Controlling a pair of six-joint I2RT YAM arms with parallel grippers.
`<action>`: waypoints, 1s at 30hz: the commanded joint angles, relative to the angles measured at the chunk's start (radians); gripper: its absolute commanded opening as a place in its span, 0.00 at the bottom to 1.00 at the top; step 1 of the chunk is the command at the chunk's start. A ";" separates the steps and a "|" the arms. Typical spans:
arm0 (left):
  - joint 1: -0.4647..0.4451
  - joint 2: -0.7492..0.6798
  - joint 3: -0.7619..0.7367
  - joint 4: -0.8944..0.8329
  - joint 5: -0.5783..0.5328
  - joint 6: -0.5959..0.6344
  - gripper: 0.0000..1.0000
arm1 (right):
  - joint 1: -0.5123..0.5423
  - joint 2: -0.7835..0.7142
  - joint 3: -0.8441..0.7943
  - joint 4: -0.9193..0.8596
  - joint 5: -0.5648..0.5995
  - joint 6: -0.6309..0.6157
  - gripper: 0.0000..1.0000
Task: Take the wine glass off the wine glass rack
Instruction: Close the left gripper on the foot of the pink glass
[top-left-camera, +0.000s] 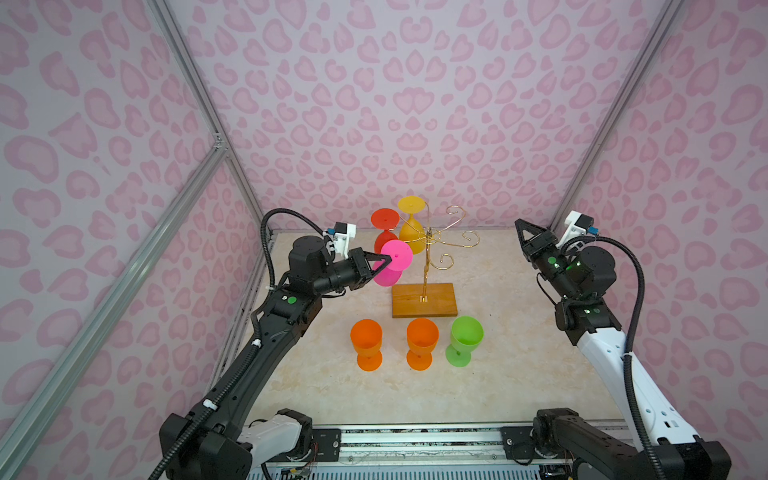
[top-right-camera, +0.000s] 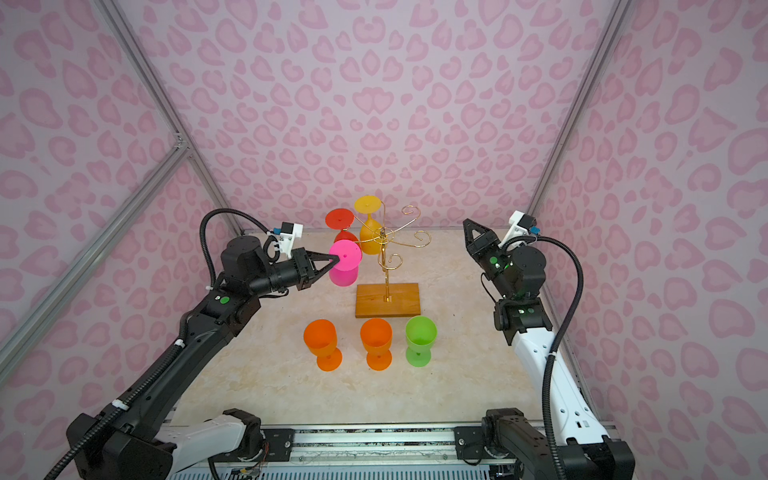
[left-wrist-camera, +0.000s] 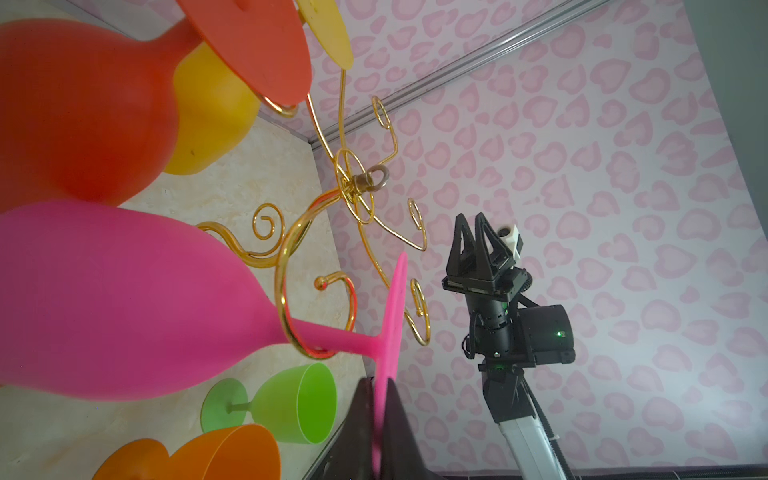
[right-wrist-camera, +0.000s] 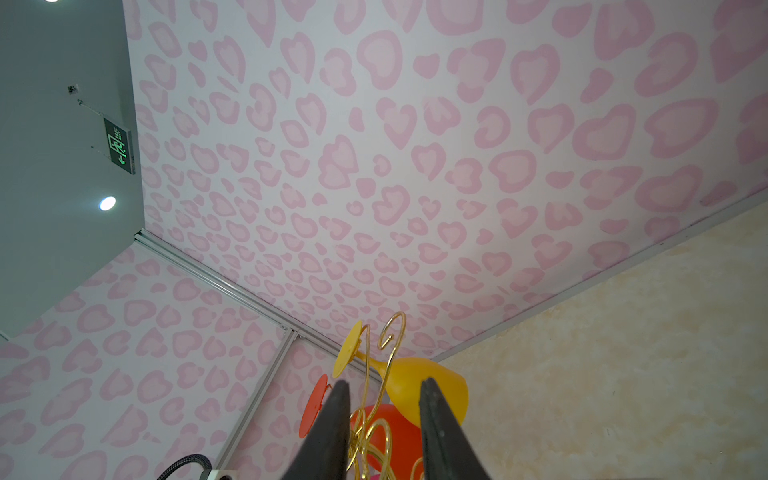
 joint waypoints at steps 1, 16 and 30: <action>0.001 -0.013 0.017 0.035 0.027 -0.029 0.07 | -0.003 -0.003 -0.007 0.034 -0.008 0.002 0.30; 0.017 -0.010 0.013 0.053 0.041 -0.114 0.02 | -0.025 -0.022 -0.022 0.035 -0.017 0.010 0.30; 0.027 -0.008 0.013 0.084 0.051 -0.205 0.02 | -0.044 -0.040 -0.038 0.040 -0.024 0.022 0.30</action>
